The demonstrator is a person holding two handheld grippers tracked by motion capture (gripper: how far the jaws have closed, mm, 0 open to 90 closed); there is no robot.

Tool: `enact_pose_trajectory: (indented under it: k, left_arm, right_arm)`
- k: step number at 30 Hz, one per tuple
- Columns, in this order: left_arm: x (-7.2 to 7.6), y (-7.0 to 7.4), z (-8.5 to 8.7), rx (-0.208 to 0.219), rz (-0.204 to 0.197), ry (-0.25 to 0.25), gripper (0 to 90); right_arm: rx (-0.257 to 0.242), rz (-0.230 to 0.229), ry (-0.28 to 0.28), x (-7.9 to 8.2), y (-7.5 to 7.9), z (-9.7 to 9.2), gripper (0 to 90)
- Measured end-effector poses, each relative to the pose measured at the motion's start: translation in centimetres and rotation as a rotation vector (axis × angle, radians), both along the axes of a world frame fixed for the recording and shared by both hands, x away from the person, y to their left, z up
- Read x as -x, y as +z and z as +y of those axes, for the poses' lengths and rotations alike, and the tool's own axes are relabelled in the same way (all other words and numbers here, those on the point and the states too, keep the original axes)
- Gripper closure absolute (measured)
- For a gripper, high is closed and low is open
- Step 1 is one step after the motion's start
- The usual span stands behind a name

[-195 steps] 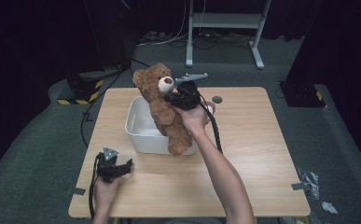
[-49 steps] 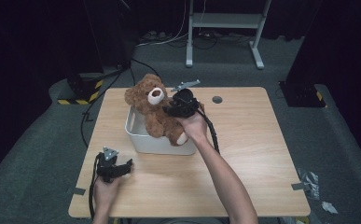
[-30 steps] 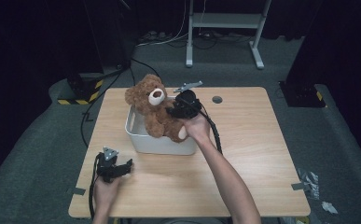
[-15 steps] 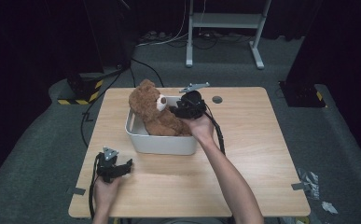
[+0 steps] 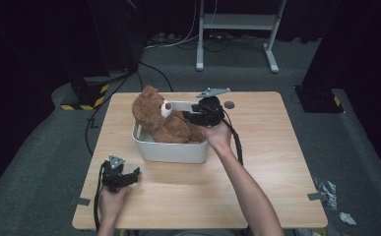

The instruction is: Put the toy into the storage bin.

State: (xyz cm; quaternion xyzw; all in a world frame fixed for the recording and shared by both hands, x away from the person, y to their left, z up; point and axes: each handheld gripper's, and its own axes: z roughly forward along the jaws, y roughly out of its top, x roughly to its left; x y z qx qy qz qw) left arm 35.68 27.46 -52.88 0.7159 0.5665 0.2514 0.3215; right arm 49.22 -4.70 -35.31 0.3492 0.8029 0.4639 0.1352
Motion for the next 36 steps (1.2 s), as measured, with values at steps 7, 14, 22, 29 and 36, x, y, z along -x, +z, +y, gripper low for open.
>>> enact_pose_trajectory:
  k: [7, 14, 22, 29, 36]
  left_arm:
    - [0.0, 0.0, 0.0, 0.0, 0.0, 0.0, 22.6]
    - [0.0, 0.0, 0.0, 0.0, 0.0, 0.0, 22.5]
    - [0.0, 0.0, 0.0, 0.0, 0.0, 0.0, 22.6]
    - [0.0, 0.0, 0.0, 0.0, 0.0, 0.0, 22.5]
    - [0.0, 0.0, 0.0, 0.0, 0.0, 0.001, 22.5]
  right_arm:
    - [-0.028, -0.012, -0.011, 0.3, 0.2, -1.2, 50.7]
    - [-0.042, -0.025, -0.017, 0.7, 0.5, -2.3, 49.4]
    - [-0.047, -0.037, -0.021, 1.0, 0.9, -3.0, 49.2]
    - [-0.055, -0.042, -0.028, 1.3, 1.1, -3.9, 48.3]
    - [-0.072, -0.06, -0.037, 1.8, 1.3, -5.0, 48.2]
